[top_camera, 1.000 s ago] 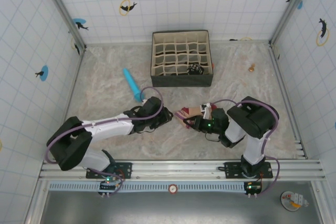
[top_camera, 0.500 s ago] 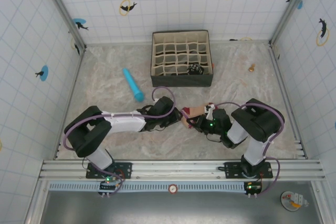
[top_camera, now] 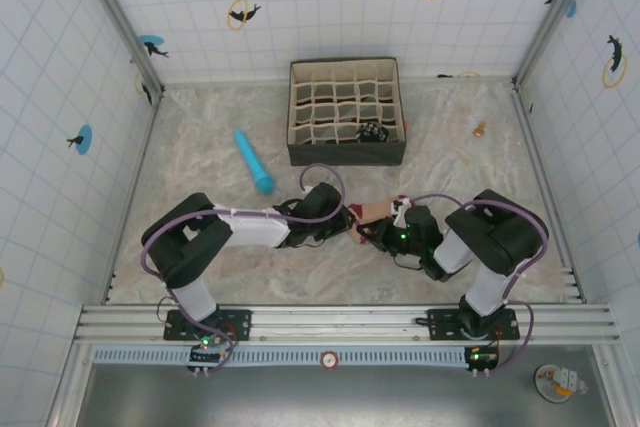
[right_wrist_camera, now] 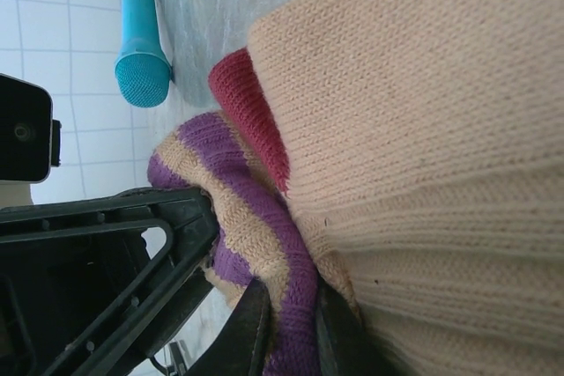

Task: Roll the socks

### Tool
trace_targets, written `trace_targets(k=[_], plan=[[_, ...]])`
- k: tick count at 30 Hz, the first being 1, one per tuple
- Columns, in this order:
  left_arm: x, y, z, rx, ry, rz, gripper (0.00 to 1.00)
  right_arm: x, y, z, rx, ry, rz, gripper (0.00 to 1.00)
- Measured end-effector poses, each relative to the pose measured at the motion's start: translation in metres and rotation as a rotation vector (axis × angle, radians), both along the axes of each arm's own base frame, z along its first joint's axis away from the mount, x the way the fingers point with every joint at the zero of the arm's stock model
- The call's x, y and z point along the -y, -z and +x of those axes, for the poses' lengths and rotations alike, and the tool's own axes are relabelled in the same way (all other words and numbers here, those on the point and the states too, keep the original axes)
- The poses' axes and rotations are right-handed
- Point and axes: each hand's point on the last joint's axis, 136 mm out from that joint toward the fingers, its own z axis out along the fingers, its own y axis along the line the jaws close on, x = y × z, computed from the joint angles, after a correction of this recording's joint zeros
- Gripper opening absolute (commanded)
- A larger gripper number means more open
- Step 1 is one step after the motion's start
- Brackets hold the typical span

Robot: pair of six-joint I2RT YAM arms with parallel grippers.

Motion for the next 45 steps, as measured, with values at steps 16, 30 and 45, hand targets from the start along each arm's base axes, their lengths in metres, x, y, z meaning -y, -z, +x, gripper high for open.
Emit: trace_targets(k=[16,30,45], plan=[[-0.001,-0.003,0.012,-0.025,-0.013,0.044,0.00,0.011,-0.024,0.001,0.160,-0.030,-0.150,0.59],[-0.070,-0.008,0.003,-0.026,-0.099,0.231,0.00,-0.022,-0.051,-0.024,0.654,-0.342,-0.609,0.75],[-0.081,-0.005,-0.009,-0.058,-0.126,0.214,0.00,-0.063,-0.020,-0.055,1.141,-0.691,-1.068,0.75]])
